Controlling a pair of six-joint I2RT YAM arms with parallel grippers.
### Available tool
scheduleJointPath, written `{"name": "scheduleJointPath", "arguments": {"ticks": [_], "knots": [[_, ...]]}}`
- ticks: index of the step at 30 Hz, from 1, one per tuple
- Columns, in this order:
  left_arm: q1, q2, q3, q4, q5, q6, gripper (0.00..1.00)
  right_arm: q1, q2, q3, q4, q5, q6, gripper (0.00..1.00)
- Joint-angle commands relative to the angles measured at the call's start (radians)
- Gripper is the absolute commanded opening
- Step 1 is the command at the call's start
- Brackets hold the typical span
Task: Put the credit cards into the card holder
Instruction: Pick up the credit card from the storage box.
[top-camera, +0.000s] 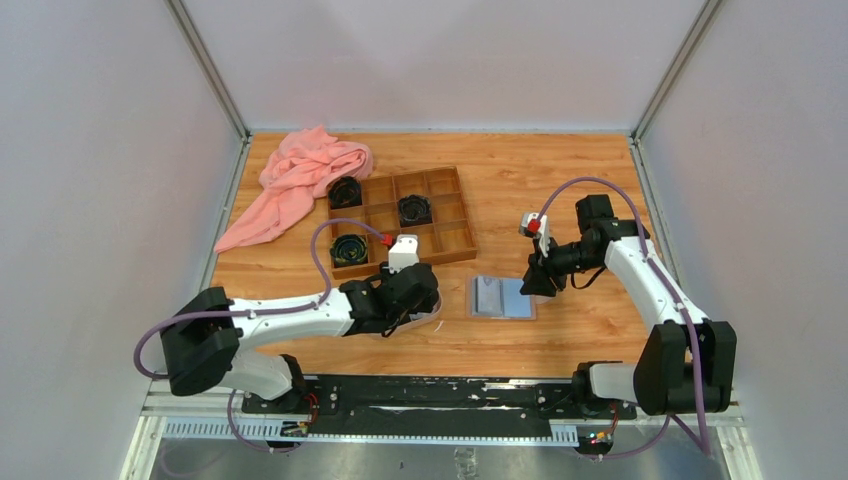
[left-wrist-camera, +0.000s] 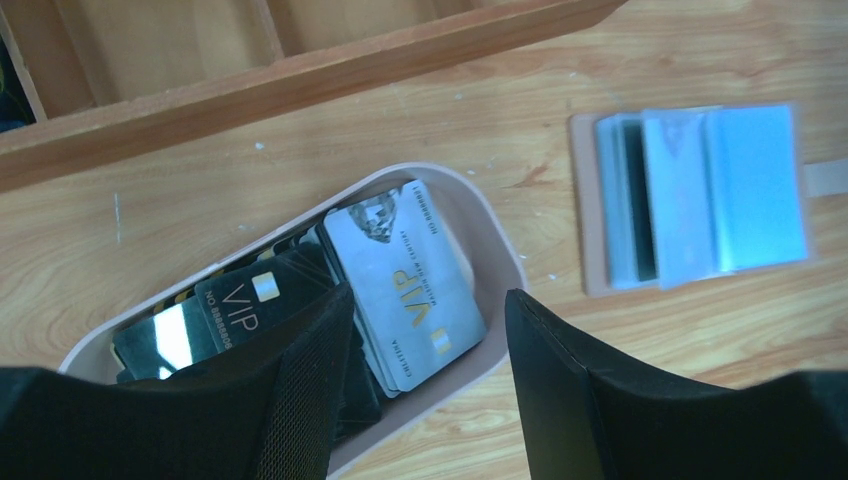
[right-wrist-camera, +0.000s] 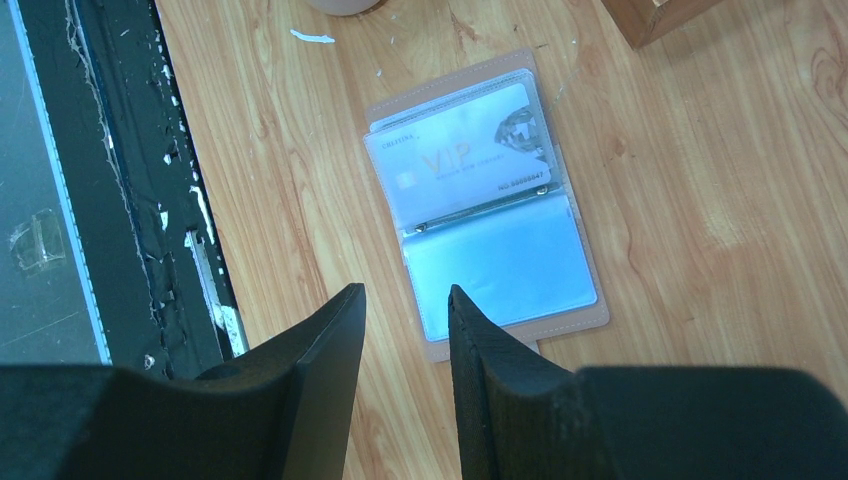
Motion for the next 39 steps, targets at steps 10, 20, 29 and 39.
{"name": "scheduleJointPath", "arguments": {"ticks": [10,20,29,39], "knots": [[0.01,0.093,0.014,0.003,-0.067,-0.092,0.61,0.016,-0.002,0.011,-0.008,0.008,0.005,0.4],[0.018,0.165,0.044,-0.025,-0.071,-0.166,0.58,0.016,-0.026,0.01,-0.011,-0.006,0.005,0.4],[0.024,0.248,0.072,-0.029,-0.058,-0.187,0.38,0.016,-0.06,0.009,-0.016,-0.016,0.001,0.4],[0.024,0.256,0.081,-0.033,-0.049,-0.172,0.1,0.015,-0.072,0.007,-0.017,-0.014,0.004,0.4]]}}
